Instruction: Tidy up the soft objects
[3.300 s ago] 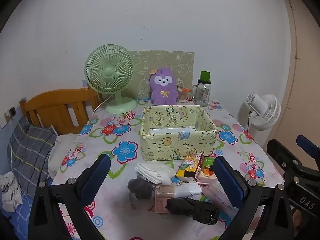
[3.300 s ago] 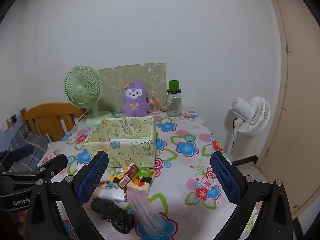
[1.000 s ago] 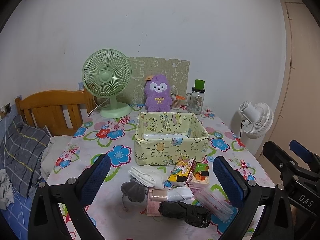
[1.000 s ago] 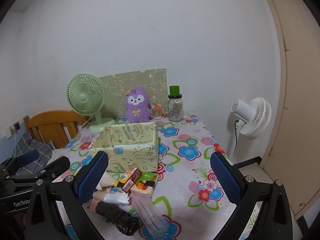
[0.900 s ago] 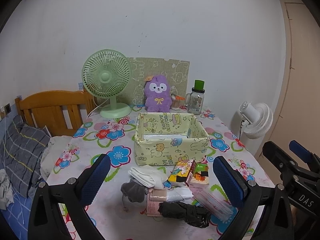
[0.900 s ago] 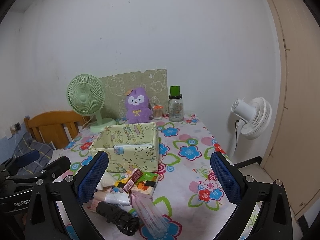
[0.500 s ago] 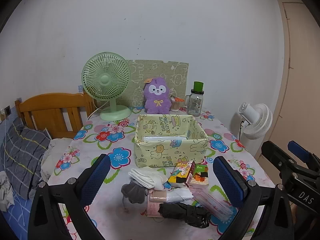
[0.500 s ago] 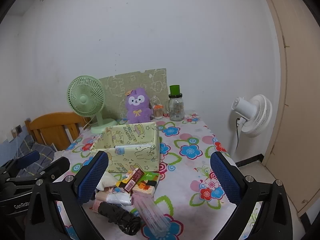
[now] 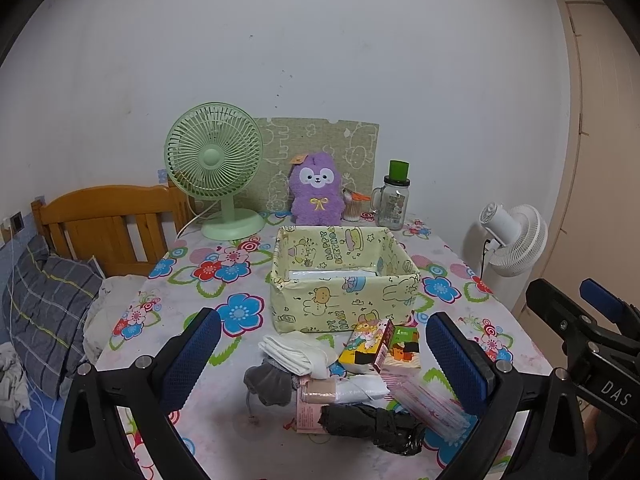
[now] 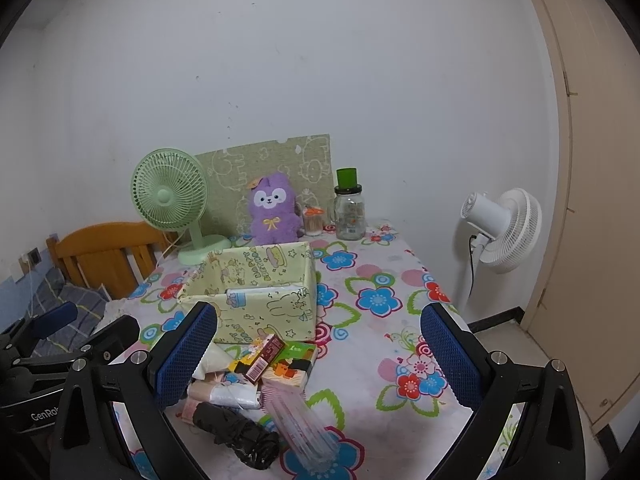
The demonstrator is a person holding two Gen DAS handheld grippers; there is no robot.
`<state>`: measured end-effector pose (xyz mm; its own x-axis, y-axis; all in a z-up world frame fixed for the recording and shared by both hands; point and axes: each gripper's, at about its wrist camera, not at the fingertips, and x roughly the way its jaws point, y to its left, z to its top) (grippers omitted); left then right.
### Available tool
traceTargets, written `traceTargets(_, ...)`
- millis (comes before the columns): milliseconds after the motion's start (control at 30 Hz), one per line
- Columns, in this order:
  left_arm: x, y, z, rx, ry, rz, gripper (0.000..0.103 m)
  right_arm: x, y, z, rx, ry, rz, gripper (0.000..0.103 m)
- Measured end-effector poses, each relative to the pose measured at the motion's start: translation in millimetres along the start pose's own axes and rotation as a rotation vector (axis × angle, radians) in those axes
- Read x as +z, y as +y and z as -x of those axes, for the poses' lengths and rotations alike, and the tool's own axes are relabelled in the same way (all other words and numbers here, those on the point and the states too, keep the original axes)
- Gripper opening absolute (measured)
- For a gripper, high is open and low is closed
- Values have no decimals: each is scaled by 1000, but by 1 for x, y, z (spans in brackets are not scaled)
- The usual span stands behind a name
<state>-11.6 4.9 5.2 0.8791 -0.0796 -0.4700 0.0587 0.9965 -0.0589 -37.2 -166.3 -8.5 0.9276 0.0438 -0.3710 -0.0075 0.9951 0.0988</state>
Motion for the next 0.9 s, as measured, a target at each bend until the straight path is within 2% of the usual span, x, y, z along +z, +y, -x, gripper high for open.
traceTargets(467,-5,2,-6,0,13,-2,103,2,0,-2,17,0,8,103)
traceTargets(900,-12,2,-27,-20,48,-26,103,-1,4,-20,28,21,9,103)
